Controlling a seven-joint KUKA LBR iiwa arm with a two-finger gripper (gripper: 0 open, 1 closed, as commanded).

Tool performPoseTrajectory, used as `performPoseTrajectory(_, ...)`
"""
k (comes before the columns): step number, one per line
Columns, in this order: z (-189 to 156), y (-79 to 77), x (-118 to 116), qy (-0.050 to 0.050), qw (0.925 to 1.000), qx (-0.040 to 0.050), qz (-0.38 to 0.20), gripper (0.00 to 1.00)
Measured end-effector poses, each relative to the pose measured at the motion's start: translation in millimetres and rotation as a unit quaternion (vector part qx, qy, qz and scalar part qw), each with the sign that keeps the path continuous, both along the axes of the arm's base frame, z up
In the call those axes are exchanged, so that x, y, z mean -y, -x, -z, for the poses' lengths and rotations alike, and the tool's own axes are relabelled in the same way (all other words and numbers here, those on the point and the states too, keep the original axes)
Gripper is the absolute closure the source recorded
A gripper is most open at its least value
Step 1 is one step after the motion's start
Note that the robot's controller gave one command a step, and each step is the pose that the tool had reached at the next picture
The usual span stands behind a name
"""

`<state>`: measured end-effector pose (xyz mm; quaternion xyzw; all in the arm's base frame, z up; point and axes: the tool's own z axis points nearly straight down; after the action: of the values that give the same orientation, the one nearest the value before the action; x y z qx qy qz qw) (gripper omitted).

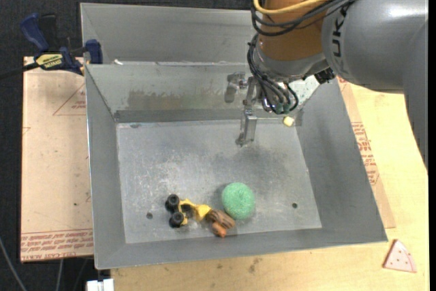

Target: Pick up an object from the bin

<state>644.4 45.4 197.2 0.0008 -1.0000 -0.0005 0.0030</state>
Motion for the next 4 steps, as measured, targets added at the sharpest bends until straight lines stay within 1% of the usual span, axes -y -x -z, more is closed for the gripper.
performPoseTrajectory(1, -5, -1.3, 0, 0.000, 1.0000, 0.0039, 0.000, 0.00)
performPoseTrajectory(2, 47, 35.9, 11, 0.000, 0.9997, 0.0064, -0.022, 0.00)
performPoseTrajectory(3, 80, 44.4, 20, 0.000, 1.0000, 0.0013, 0.003, 0.00)
performPoseTrajectory(4, 106, 75.1, 7, 0.000, 0.9997, 0.0049, -0.024, 0.00)
